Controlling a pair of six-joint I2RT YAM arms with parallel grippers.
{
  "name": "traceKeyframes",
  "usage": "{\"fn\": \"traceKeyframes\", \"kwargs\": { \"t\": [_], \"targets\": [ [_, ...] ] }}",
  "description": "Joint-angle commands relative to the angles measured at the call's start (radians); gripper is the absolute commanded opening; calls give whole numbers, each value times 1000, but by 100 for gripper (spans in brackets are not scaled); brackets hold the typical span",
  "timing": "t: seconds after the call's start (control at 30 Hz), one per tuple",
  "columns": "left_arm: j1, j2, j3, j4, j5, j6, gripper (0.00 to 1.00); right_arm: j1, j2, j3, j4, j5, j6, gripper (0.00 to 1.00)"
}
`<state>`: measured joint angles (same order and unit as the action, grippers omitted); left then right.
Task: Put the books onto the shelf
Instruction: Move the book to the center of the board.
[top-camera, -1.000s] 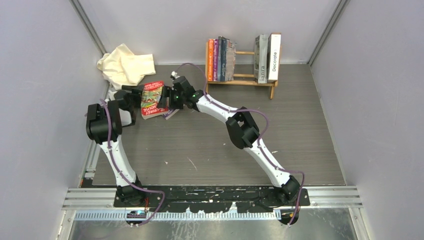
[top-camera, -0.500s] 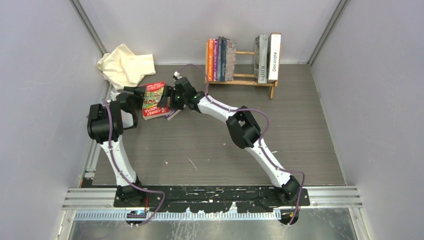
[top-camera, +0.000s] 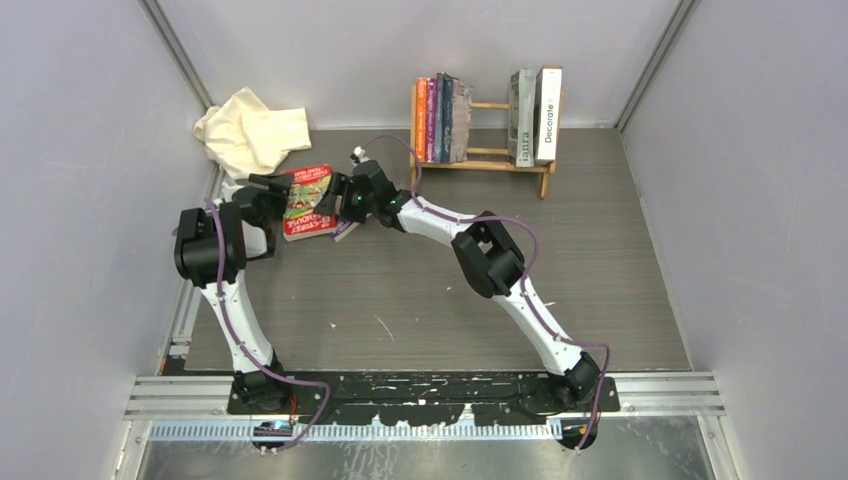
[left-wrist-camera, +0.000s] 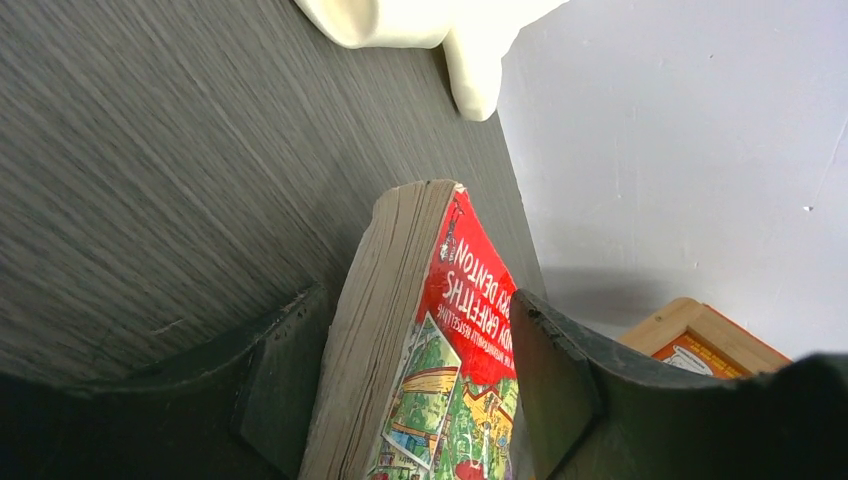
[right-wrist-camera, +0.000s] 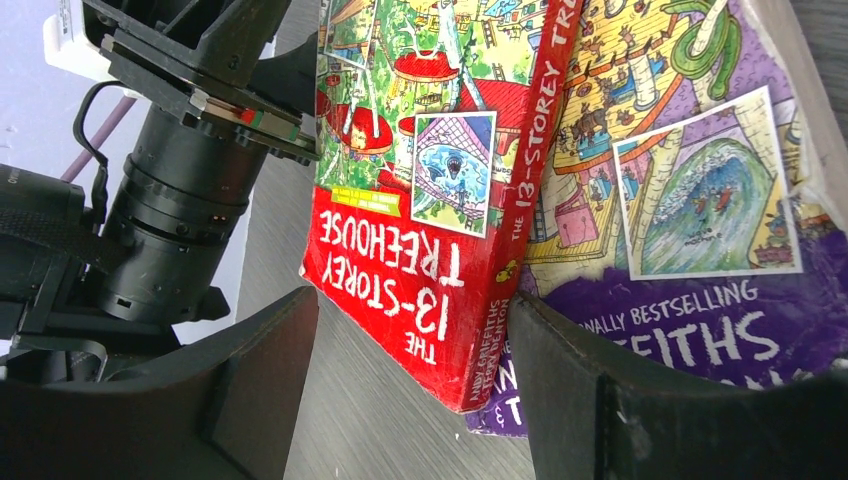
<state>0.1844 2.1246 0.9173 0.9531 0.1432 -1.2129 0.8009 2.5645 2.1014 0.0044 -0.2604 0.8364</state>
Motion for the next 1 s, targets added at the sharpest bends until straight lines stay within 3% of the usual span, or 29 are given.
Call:
{"fn": "traceKeyframes", "kwargs": {
  "t": [0.0, 0.3, 0.7, 0.97],
  "targets": [
    [-57, 42, -61, -157, 189, 16, 67, 44, -18, -64, 32, -62, 49, 74],
    [-63, 7, -63, -197, 229, 46, 65, 56, -98, -148, 2, 19, 14, 73],
    [-77, -61, -113, -191, 245, 3, 64, 31, -182, -170, -169, 115, -70, 74],
    [-124, -66, -131, -224, 262, 29, 63, 32, -177, -261, -48, 48, 19, 74]
  ]
}}
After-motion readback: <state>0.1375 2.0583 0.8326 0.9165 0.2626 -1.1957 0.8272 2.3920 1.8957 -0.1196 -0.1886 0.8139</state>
